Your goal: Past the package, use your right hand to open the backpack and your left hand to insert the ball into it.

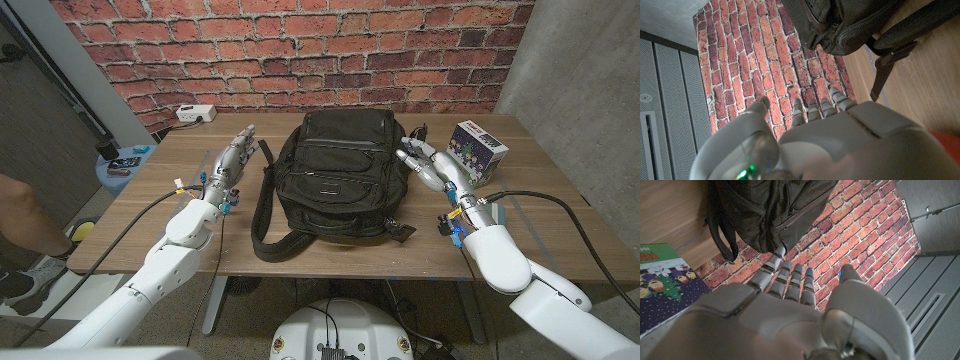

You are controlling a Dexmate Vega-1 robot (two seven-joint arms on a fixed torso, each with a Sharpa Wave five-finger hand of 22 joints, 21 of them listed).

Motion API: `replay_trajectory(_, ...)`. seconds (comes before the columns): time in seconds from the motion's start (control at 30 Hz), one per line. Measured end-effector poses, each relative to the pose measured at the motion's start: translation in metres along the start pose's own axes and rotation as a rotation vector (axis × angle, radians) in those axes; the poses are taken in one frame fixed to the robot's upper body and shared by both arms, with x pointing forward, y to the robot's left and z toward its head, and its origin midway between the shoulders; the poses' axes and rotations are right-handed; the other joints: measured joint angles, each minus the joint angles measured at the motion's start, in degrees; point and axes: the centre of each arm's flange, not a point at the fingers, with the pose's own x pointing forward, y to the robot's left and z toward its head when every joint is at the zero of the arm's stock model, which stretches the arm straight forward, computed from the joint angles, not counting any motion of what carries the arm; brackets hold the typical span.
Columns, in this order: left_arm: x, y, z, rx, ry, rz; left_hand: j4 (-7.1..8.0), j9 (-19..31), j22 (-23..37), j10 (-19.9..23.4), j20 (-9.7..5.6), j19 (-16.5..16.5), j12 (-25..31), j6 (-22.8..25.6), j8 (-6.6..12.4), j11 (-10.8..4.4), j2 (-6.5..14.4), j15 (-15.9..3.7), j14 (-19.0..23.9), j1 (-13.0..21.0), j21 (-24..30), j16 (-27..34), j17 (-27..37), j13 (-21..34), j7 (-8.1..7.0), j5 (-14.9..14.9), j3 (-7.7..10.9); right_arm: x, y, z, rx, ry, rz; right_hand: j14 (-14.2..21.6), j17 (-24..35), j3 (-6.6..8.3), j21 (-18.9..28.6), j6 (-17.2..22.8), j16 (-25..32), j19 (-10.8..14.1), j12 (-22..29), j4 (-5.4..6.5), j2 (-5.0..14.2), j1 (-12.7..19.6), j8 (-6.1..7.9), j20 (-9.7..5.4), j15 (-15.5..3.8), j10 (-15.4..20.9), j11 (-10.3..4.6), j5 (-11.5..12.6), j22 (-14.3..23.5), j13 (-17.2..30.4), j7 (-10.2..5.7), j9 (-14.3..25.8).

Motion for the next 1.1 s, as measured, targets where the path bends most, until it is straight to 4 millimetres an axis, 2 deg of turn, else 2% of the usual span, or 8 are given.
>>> replay_trajectory(0.2,-0.002,0.002,0.001,0.003,0.000,0.003,-0.17,0.00,0.00,0.00,0.00,0.00,0.00,0.00,0.00,0.00,0.00,0.00,0.00,0.00,0.00,0.00,0.00,0.00,0.00,0.00,0.17,-0.002,0.000,0.000,-0.058,0.009,-0.008,0.27,0.00,0.23,0.00,0.19,0.21,0.51,0.43,-0.83,-0.19,0.65,0.00,-0.08,-0.07,0.01,0.01,0.00,0.00,0.00,0.19,0.00)
replay_trajectory(0.3,-0.003,0.003,0.001,0.004,0.000,0.004,-0.17,0.00,0.00,0.00,0.00,0.00,0.00,0.00,0.00,0.00,-0.17,0.00,0.00,-0.17,0.00,0.00,0.00,0.00,0.00,0.00,0.16,-0.002,-0.001,-0.004,-0.104,0.026,-0.015,1.01,0.00,0.23,0.43,0.50,0.58,1.43,0.43,-0.87,-0.42,0.88,0.00,-0.20,-0.19,0.31,0.31,0.00,0.00,0.00,0.50,0.00)
replay_trajectory(0.33,-0.003,0.003,0.001,0.004,-0.002,0.005,-0.17,0.00,0.00,0.00,0.00,0.00,0.00,0.00,0.00,0.00,-0.22,0.00,0.00,-0.22,0.00,0.00,0.00,0.00,0.00,0.00,0.16,-0.009,0.006,0.012,-0.098,0.005,0.003,1.01,0.00,0.23,0.43,0.50,0.66,1.71,0.43,-1.17,-0.42,0.88,0.00,-0.11,-0.19,0.31,0.31,0.00,0.00,0.00,0.50,0.00)
replay_trajectory(0.4,-0.003,0.004,0.002,0.006,-0.003,0.005,-0.16,0.00,0.00,0.00,0.00,0.00,0.00,0.00,0.00,0.00,-0.24,0.00,0.00,-0.24,0.00,0.00,0.00,0.00,0.00,0.00,0.16,-0.010,0.007,0.016,-0.121,0.006,0.007,1.01,0.00,0.16,0.43,0.50,0.66,1.82,0.43,-1.39,-0.42,0.88,0.00,-0.19,-0.19,0.31,0.31,0.00,0.00,0.00,0.50,0.00)
replay_trajectory(0.5,-0.003,0.005,0.002,0.007,-0.003,0.005,-0.16,0.00,0.20,0.00,0.00,0.00,0.00,0.00,0.00,0.00,-0.24,0.00,0.00,-0.24,0.00,0.00,0.00,0.00,0.00,0.00,0.16,-0.013,0.009,0.020,-0.148,0.009,0.012,1.31,0.00,0.15,0.43,0.72,0.66,1.82,0.43,-1.39,-0.42,0.88,0.21,-0.19,0.11,0.61,0.62,0.00,0.00,0.00,0.72,0.00)
replay_trajectory(0.83,-0.003,0.007,0.002,0.012,-0.002,0.001,-0.42,0.00,0.29,0.01,-0.32,0.31,-0.23,0.00,0.00,0.01,-0.24,0.00,0.00,-0.24,0.00,0.00,0.00,0.00,0.00,0.00,0.42,-0.022,0.015,0.031,-0.216,0.017,0.024,1.60,-0.27,0.24,0.43,0.80,0.66,2.45,0.43,-1.78,-0.75,1.21,0.21,-0.19,-0.18,0.92,0.31,0.00,0.00,0.19,0.80,0.00)
replay_trajectory(0.93,-0.002,0.008,0.003,0.015,-0.003,0.000,-0.55,0.00,0.29,0.01,-0.32,0.31,-0.23,0.00,0.00,0.01,-0.24,0.00,0.00,-0.24,-0.15,0.00,0.00,0.00,0.00,0.00,0.55,-0.025,0.017,0.034,-0.234,0.017,0.027,1.60,-0.27,0.15,0.43,1.26,0.66,2.45,0.43,-2.33,-0.95,1.40,0.21,-0.19,-0.18,1.14,0.54,0.00,0.00,0.26,0.82,0.00)
replay_trajectory(1.1,-0.002,0.008,0.004,0.017,-0.004,-0.001,-0.55,0.00,0.29,0.01,-0.31,0.31,-0.23,0.00,0.00,0.01,-0.24,0.00,0.00,-0.24,-0.45,0.00,0.00,0.00,0.00,0.00,0.55,-0.029,0.020,0.038,-0.260,0.017,0.030,2.23,-0.26,0.32,0.43,1.33,0.66,2.45,0.43,-2.50,-0.95,1.85,0.21,-0.19,-0.18,1.35,0.49,0.00,0.00,0.26,0.89,0.00)
